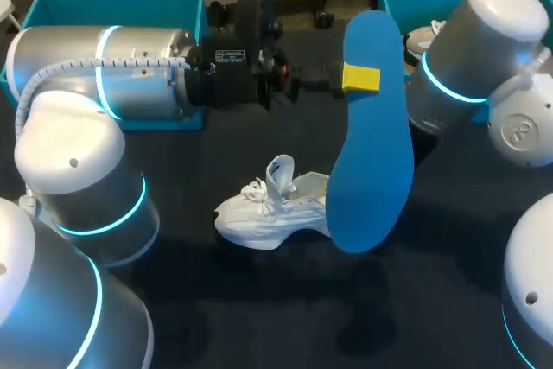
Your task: Take the shoe out of the shoebox, open the shoe tongue, remove and reinsert the insole, then place the shoe into the shoebox
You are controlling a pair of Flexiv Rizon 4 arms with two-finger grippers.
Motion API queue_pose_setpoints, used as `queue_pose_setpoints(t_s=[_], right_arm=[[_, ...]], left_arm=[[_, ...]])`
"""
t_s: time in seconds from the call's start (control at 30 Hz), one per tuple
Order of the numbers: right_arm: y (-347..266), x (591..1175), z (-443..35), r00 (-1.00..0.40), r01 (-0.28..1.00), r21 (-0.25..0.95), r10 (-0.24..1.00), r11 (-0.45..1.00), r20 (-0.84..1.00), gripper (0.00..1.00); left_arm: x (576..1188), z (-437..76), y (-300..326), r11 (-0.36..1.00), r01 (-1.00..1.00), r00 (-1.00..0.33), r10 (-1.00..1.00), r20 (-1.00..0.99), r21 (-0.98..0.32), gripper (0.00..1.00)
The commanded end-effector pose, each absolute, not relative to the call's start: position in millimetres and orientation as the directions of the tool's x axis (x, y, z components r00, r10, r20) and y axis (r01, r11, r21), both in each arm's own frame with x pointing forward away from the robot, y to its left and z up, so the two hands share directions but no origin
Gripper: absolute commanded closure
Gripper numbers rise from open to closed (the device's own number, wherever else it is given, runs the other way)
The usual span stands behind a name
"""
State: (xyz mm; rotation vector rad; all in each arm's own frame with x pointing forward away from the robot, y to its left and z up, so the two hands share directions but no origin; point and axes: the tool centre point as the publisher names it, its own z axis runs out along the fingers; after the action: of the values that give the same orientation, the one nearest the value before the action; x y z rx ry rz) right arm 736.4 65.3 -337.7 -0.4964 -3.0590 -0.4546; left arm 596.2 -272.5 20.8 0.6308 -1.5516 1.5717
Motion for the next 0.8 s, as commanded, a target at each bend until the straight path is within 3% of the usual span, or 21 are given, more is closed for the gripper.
queue_pose_setpoints(t_s=[0.03, 0.8], right_arm=[[70.2, 736.5, -336.1, -0.946, 0.323, 0.202, 0.319, 0.925, 0.052, 0.00], [81.0, 747.8, -313.3, -0.984, 0.158, 0.047, 0.161, 0.986, -0.073, 0.00]], left_arm=[[594.9, 19.7, -273.1, 0.091, -0.821, -0.539, 0.204, 0.817, -0.564, 1.00], [594.9, 19.7, -273.1, 0.091, -0.821, -0.539, 0.204, 0.817, -0.564, 1.00]])
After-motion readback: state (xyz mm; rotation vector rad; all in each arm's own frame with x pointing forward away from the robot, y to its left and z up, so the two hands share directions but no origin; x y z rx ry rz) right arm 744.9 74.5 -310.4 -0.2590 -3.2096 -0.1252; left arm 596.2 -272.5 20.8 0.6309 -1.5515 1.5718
